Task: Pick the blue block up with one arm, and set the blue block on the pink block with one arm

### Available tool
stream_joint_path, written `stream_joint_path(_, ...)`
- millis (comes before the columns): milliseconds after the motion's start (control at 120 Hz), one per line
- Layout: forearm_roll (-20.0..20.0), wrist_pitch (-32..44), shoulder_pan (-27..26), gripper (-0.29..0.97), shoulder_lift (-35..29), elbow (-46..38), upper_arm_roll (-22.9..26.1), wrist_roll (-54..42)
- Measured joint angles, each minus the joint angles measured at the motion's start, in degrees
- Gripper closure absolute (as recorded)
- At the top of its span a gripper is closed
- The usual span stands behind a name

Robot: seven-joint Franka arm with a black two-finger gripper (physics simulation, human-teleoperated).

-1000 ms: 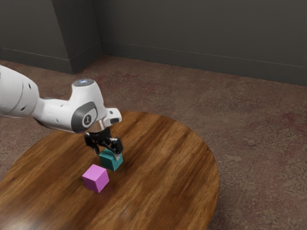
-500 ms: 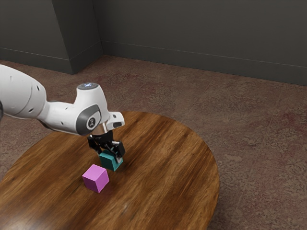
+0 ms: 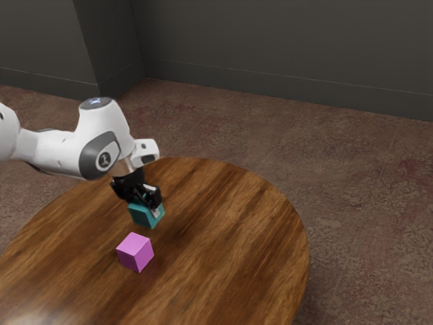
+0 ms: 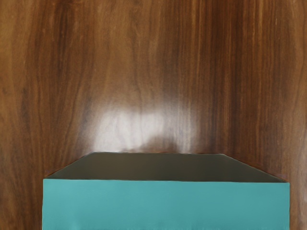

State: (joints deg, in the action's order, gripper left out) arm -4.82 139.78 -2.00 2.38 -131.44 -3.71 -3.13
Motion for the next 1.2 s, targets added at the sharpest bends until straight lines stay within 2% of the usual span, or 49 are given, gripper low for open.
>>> stream_joint_path(75,0.08,-0.64,1.11,0.35,-4.33,-3.80,0.74,0.57)
stream_joint_path(200,0.14,-1.43,4.16,0.35,-9.24,-9.30,4.66,1.81)
stream_joint_path(617,0.15,-2.98,5.59,0.35,-12.19,-13.50,6.40,4.97)
stream_joint_path(867,-0.50,-3.39,5.58,0.12,-12.18,-12.92,7.10,4.44)
stream_joint_path(1000,-0.41,-5.48,6.11,0.06,-17.70,-7.63,8.30,4.24)
stream_joint_path(1117,-0.31,-10.48,6.85,0.04,-19.49,-2.09,8.94,4.09)
stream_joint_path(1200,2.44,-12.80,6.94,0.02,-19.88,-0.08,10.06,3.98)
